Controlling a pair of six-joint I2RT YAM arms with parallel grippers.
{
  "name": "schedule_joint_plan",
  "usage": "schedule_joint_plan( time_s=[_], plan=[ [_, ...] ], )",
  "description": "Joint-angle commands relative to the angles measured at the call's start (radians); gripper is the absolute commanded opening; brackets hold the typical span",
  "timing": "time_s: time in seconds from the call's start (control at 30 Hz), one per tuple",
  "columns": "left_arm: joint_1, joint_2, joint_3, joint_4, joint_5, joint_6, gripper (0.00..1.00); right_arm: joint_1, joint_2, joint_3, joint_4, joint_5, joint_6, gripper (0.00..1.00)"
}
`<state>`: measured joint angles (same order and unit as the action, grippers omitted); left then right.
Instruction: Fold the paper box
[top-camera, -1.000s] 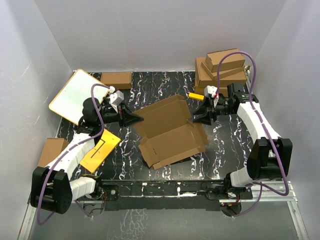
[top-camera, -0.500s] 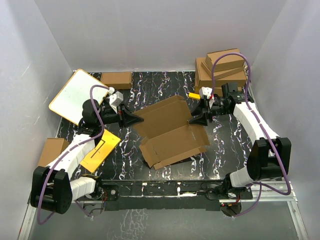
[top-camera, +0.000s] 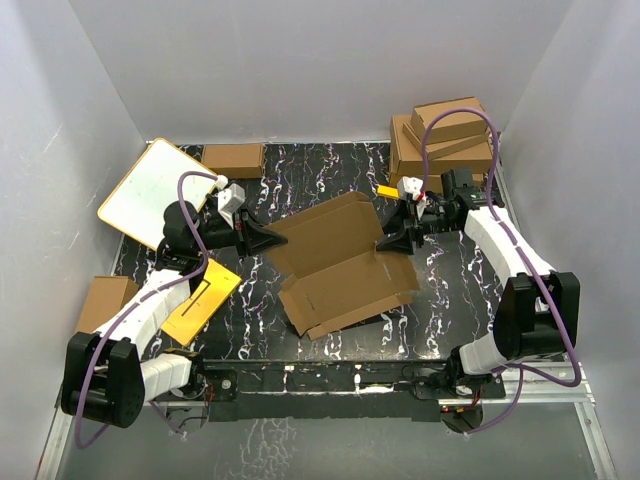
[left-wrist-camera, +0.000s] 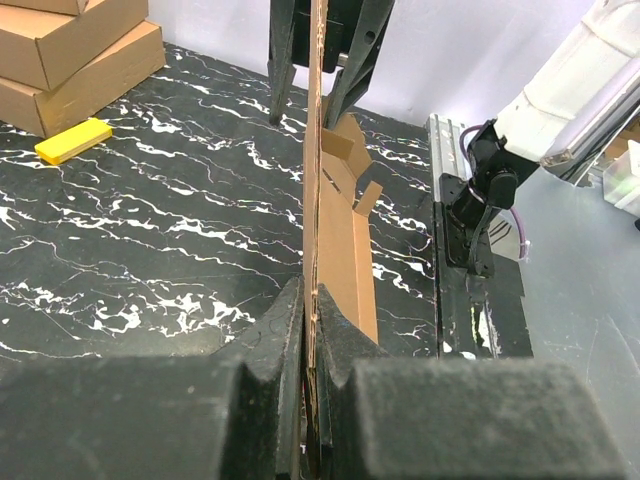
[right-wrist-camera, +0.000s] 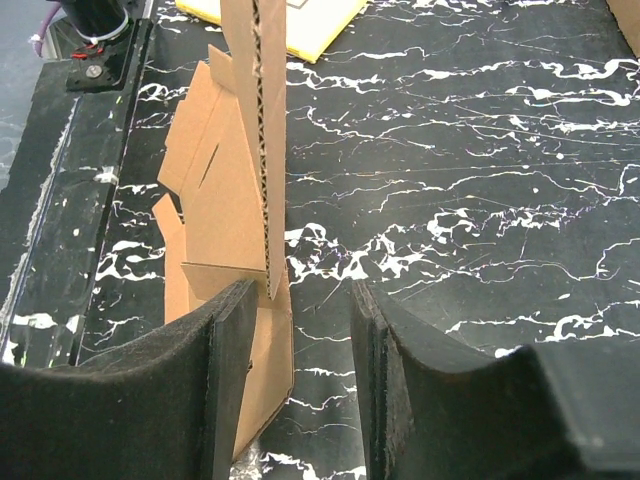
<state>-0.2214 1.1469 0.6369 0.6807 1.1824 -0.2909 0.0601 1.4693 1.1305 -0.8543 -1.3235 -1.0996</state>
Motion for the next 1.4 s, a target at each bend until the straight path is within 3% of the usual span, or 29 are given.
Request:
schedule_joint_plan(
  time_s=[0.0,0.5,0.93,1.13,1.37],
  plan=[
    [0.006,-0.03,-0.002,0.069,0.033,-0.01,0.0,0.012,0.0,-0.008,0.065,-0.081,-0.031,0.46],
    [0.005,-0.027,-0.012,0.108,0.035,-0.034,0.0,0.037,0.014,-0.026,0.076,-0.108,-0.029,0.42],
    [0.006,-0.025,-0.014,0.112,0.034,-0.037,0.0,0.042,0.018,-0.04,0.075,-0.123,-0.031,0.26],
    [0.006,-0.023,-0.011,0.107,0.03,-0.035,0.0,0.042,0.016,-0.038,0.069,-0.129,-0.031,0.08],
    [0.006,-0.022,-0.01,0.097,0.021,-0.03,0.0,0.043,-0.002,-0.046,0.109,-0.082,0.047,0.08]
  ],
)
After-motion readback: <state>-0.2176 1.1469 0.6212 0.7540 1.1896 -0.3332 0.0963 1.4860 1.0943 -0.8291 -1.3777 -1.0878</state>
